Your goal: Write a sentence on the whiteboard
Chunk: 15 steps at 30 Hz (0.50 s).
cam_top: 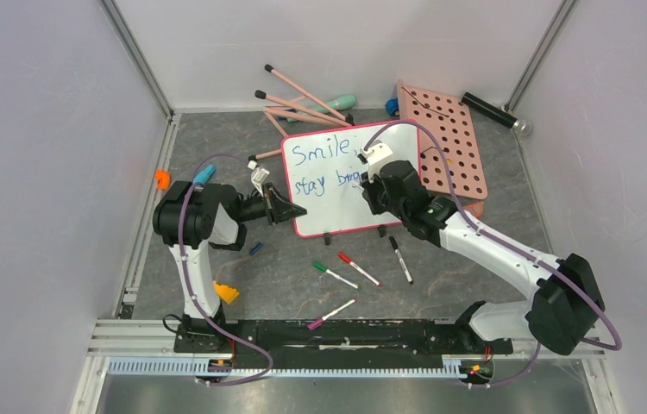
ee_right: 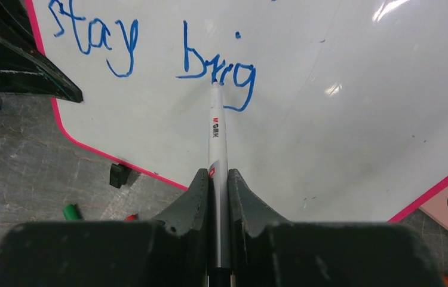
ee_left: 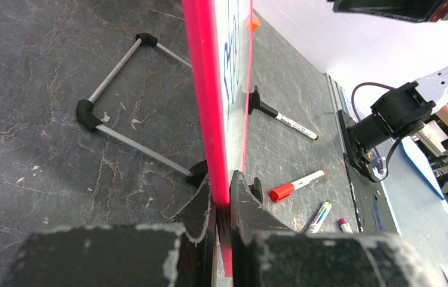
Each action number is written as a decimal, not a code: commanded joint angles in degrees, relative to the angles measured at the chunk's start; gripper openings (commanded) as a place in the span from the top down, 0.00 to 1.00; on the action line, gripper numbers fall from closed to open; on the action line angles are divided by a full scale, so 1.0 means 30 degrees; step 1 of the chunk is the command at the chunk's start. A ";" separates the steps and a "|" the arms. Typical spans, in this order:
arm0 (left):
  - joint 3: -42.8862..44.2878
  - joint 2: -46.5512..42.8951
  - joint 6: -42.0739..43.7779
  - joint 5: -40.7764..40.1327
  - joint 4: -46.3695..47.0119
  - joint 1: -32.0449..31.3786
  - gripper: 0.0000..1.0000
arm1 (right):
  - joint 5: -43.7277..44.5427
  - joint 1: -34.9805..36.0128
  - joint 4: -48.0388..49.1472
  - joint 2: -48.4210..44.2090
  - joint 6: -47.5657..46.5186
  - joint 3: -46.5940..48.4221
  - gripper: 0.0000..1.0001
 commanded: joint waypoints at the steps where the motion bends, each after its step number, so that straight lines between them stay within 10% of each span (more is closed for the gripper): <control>1: -0.0073 0.1049 0.4813 -0.1052 0.0794 0.0168 0.97 | 0.0398 -0.0138 0.0547 -0.1029 0.0009 0.1298 1.00; 15: -0.0044 0.1056 0.4786 -0.1033 0.0794 0.0187 0.97 | 0.2202 -0.0537 0.0198 -0.0002 -0.0280 0.2385 1.00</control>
